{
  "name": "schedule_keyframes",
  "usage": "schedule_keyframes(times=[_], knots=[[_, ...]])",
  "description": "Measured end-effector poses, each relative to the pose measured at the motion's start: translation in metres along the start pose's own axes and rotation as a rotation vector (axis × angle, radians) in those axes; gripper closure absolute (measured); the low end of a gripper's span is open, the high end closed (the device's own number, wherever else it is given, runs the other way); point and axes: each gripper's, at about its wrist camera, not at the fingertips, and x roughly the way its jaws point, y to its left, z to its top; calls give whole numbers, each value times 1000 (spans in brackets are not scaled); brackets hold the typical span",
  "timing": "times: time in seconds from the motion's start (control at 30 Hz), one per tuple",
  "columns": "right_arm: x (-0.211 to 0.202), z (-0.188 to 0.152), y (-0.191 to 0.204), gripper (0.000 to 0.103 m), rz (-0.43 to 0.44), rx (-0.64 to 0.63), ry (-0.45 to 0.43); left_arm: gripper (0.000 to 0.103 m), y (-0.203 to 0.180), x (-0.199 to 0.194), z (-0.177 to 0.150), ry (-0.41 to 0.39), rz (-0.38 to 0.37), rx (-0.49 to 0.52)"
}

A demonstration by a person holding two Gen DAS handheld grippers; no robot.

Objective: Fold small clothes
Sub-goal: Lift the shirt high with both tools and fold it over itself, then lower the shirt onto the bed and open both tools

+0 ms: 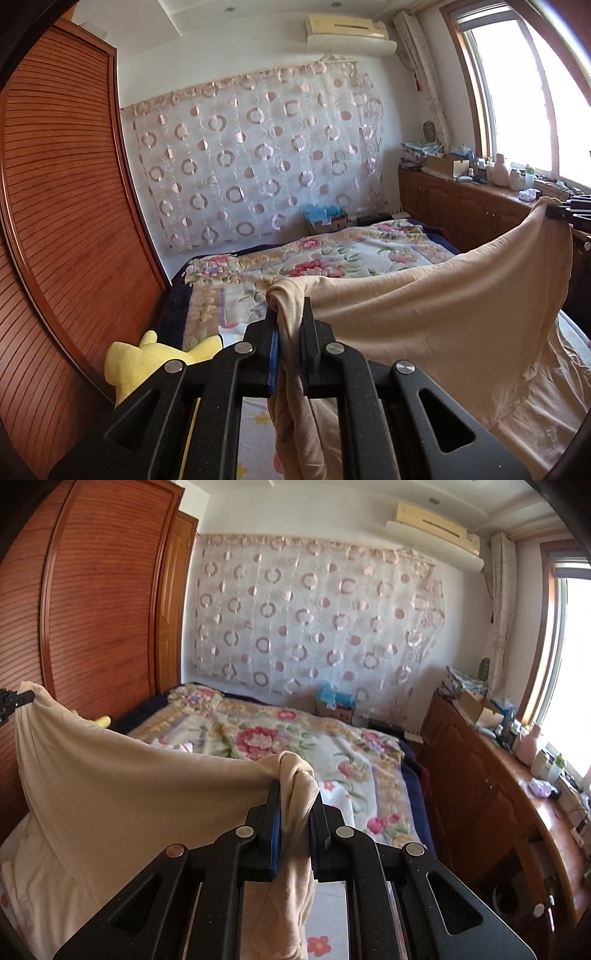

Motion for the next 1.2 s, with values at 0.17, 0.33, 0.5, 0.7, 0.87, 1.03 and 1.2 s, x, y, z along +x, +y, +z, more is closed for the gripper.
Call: schedule_keyframes(times=[0.17,0.33,0.5,0.7,0.87,1.03,1.2], knots=[[32,29,14,91,-42,24,71,93,-14,29,-2,52,9,6],[46,36,25,91,-41,47,107,93,-15,47,-3,77,-1,17],[57,24,20,91,-37,32,134,93,-15,75,-5,107,-7,26],[79,15,16,91,-5,46,169,93,-15,119,-16,164,-26,38],[125,1,9,91,15,47,221,93,-14,157,-39,247,-61,27],[156,-5,4,91,25,41,282,85,-15,173,-54,285,-72,24],[172,-6,-4,91,32,61,330,65,-5,172,-61,321,-86,-2]])
